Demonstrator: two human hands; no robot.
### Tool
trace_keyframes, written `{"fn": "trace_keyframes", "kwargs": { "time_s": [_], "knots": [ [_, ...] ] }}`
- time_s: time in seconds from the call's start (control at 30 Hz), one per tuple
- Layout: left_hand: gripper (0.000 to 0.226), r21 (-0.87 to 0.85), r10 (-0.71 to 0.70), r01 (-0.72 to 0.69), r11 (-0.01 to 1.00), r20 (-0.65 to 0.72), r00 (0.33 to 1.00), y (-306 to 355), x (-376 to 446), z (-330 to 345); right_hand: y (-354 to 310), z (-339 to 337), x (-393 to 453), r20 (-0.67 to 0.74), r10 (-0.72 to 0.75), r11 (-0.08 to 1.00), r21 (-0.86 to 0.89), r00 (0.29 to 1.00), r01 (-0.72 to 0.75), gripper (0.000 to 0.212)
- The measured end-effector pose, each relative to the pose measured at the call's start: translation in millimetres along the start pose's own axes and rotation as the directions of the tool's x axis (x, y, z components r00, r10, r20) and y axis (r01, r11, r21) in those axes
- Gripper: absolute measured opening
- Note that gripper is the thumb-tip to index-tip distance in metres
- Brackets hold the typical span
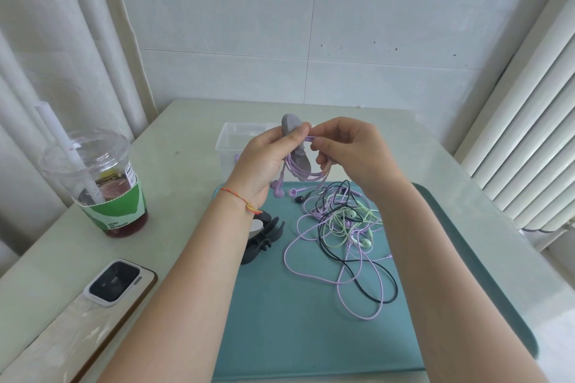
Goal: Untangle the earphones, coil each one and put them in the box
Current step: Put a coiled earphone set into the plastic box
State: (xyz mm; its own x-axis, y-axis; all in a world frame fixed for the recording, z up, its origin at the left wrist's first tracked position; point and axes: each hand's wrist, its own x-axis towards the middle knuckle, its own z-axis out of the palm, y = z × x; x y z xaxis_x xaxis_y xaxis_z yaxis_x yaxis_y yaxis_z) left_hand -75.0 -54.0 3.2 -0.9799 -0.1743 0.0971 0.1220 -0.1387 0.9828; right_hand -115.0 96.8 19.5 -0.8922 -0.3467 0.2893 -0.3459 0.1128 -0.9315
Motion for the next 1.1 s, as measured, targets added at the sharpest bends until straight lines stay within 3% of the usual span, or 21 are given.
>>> {"fn": "trace_keyframes", "kwargs": {
  "time_s": [0.13,0.4,0.63,0.77,1.1],
  "knots": [
    [0.029,-0.024,-0.026,0.027,0.999,0.007,1.0,-0.6,0.6,-5.8,2.0,-4.6,0.1,0.018,0.01,0.998,-0.055,1.0,-0.009,0.014],
    [0.014,-0.112,-0.056,0.053,0.992,-0.027,0.998,5.6,-0.1,-11.2,4.0,-12.4,-0.8,0.136,0.075,0.997,-0.046,0.988,-0.07,0.023],
    [0.025,-0.256,-0.164,0.138,0.957,-0.084,0.983,5.6,1.3,-6.9,3.6,-10.5,-0.1,0.019,0.103,0.99,0.091,0.994,-0.104,0.016],
    [0.044,-0.313,-0.167,0.135,0.94,-0.08,0.983,6.4,1.8,-6.3,0.0,-12.9,-1.9,0.042,0.118,0.985,0.12,0.992,-0.122,0.022],
    [0.018,-0.482,-0.278,0.191,0.855,-0.114,0.954,0.1,3.3,5.9,2.0,6.8,-2.0,-0.112,0.162,0.968,0.211,0.98,-0.136,0.019]
  ]
}}
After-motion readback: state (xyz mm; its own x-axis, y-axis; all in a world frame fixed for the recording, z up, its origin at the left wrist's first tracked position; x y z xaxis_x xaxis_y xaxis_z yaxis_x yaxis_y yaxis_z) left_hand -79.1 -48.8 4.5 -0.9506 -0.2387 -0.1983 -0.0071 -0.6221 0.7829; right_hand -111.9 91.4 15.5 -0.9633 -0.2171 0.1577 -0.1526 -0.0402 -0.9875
